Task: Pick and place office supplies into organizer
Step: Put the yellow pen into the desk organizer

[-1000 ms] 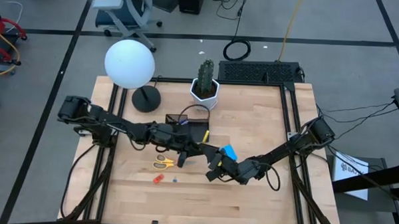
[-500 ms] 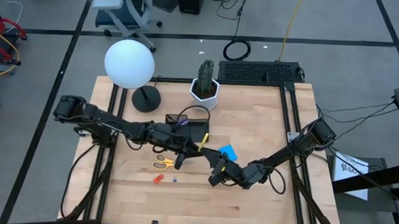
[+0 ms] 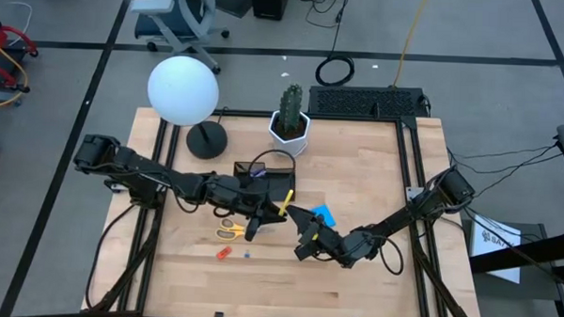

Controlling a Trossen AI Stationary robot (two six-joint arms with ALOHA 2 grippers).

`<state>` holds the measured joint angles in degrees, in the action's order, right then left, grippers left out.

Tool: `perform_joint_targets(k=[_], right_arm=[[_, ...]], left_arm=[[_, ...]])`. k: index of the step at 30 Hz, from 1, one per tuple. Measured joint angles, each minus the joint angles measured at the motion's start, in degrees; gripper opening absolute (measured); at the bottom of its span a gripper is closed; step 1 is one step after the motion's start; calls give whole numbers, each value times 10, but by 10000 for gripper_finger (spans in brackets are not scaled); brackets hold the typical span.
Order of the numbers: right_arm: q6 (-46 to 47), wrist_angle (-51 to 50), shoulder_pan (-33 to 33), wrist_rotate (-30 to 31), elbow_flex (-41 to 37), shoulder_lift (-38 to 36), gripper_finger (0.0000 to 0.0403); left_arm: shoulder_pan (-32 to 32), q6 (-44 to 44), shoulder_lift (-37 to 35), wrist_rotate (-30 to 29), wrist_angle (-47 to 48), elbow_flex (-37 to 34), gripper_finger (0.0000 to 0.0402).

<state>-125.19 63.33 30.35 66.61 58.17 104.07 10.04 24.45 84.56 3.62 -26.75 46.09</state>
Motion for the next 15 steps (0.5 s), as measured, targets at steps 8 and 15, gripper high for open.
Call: perform_joint_targets(k=[8,15], right_arm=[[0,1,-2,-6,0,0,116],[25,-6,-14,-30,0,0,116]], left_arm=[[10,3,1,-5,-3,0,56],[14,6,1,-12,-4,0,56]])
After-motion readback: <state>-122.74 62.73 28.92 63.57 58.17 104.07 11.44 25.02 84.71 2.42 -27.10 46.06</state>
